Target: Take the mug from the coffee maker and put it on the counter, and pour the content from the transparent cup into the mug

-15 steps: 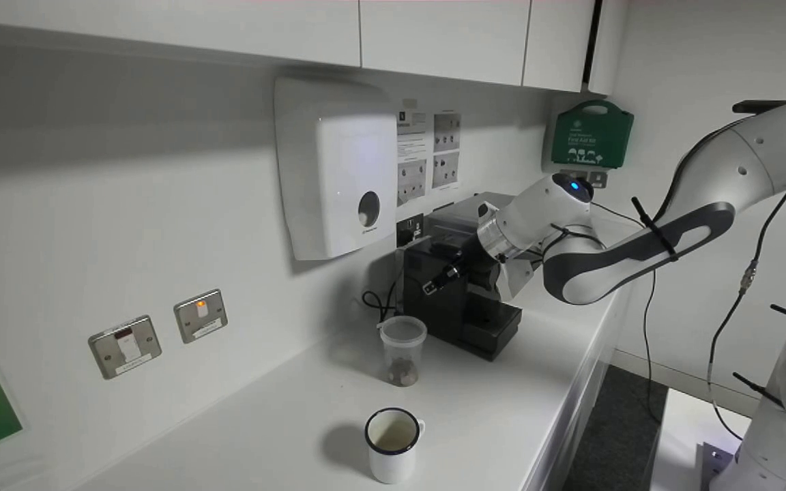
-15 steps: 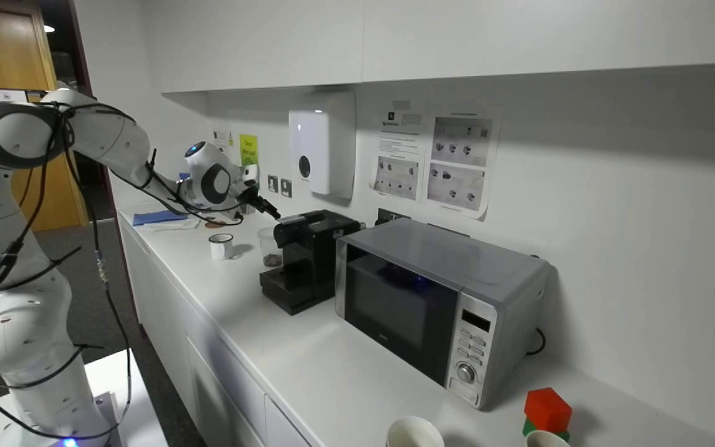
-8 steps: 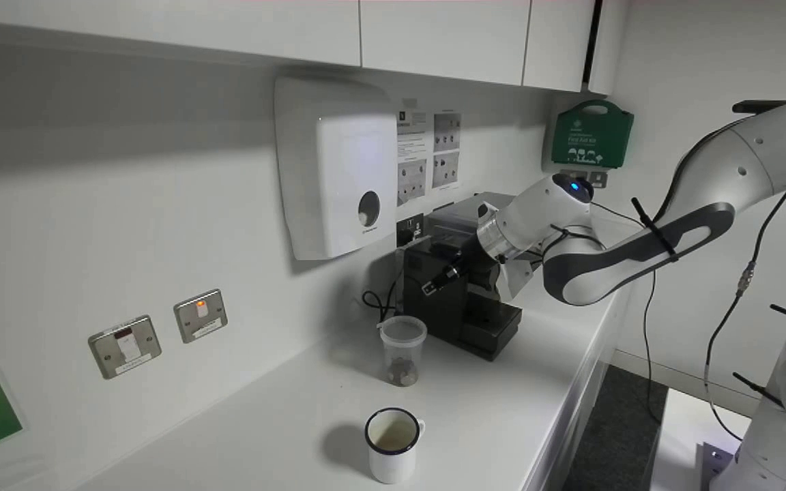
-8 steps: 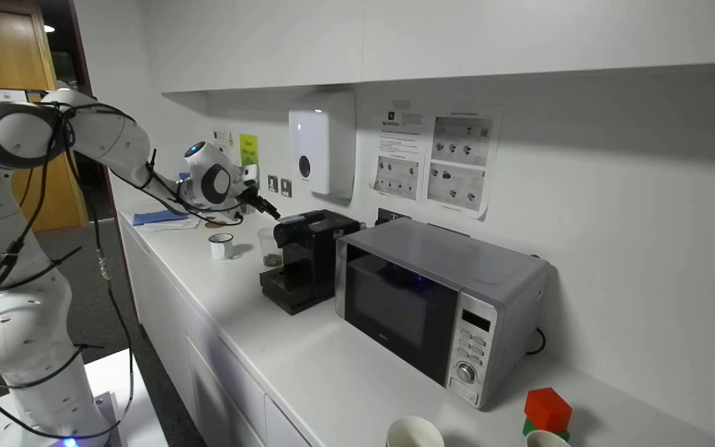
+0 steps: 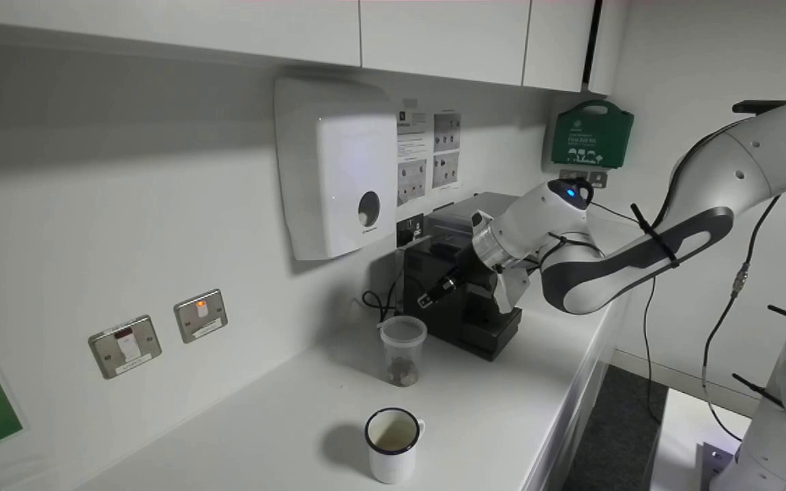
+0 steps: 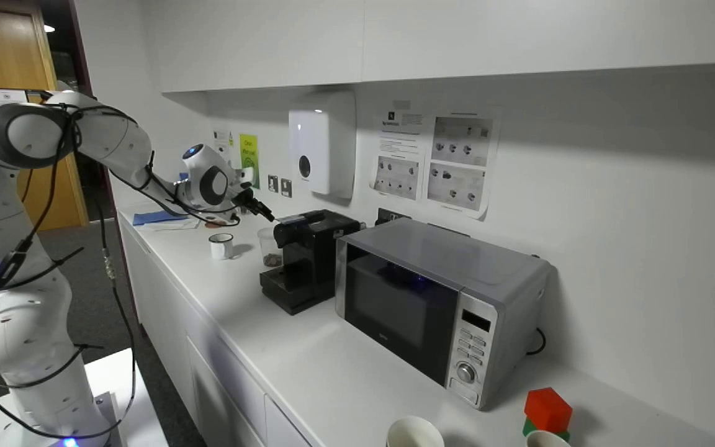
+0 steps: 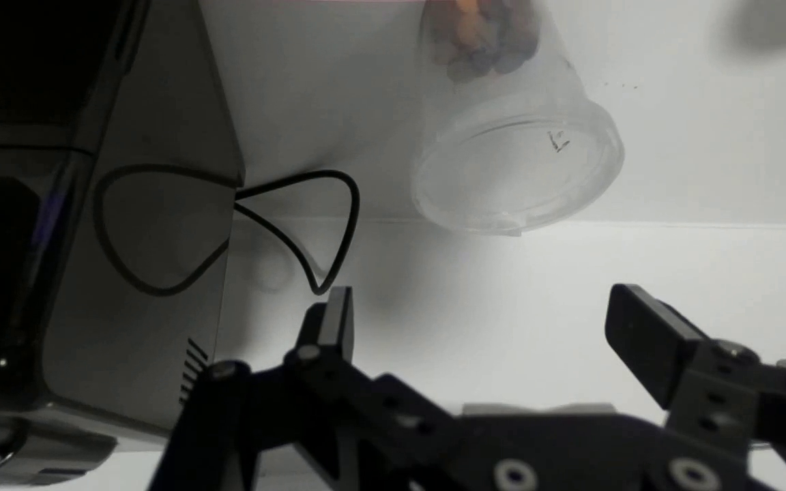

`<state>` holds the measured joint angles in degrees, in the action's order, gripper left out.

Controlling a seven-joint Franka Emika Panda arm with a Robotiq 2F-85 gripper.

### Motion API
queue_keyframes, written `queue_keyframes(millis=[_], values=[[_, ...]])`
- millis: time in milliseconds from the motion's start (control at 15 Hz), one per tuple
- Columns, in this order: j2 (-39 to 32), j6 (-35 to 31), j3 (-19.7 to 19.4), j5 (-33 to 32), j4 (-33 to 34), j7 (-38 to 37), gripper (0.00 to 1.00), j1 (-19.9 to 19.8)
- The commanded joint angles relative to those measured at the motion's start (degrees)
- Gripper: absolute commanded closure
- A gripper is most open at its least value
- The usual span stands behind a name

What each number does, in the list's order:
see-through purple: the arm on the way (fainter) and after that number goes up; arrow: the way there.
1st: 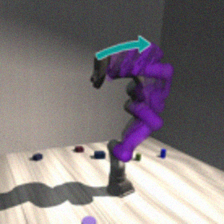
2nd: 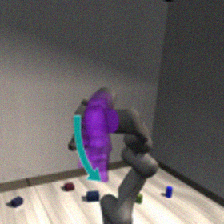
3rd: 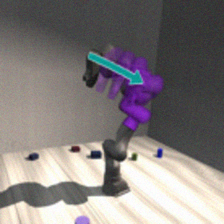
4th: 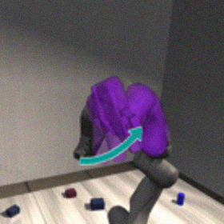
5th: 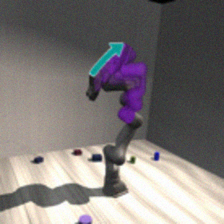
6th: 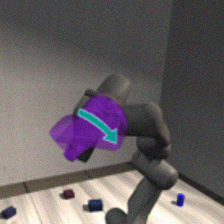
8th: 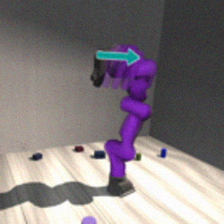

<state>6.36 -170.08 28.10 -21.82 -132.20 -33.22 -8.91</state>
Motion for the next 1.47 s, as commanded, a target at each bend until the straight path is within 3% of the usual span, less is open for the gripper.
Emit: queue_keyframes(millis=[0, 333, 533, 1067, 1400], values=[[-2.8, 3.7, 0.8, 1.6, 2.9, 0.7, 0.00, 1.1], [-5.3, 9.4, 1.6, 4.5, 5.6, 1.8, 0.00, 2.4], [-5.9, 10.7, 1.6, 3.0, 7.0, -0.1, 0.00, 2.3], [-6.8, 19.5, 1.0, -11.4, 12.2, -24.5, 0.00, 1.4], [-9.5, 24.3, 1.5, -10.5, 15.4, -26.2, 0.00, 2.2]])
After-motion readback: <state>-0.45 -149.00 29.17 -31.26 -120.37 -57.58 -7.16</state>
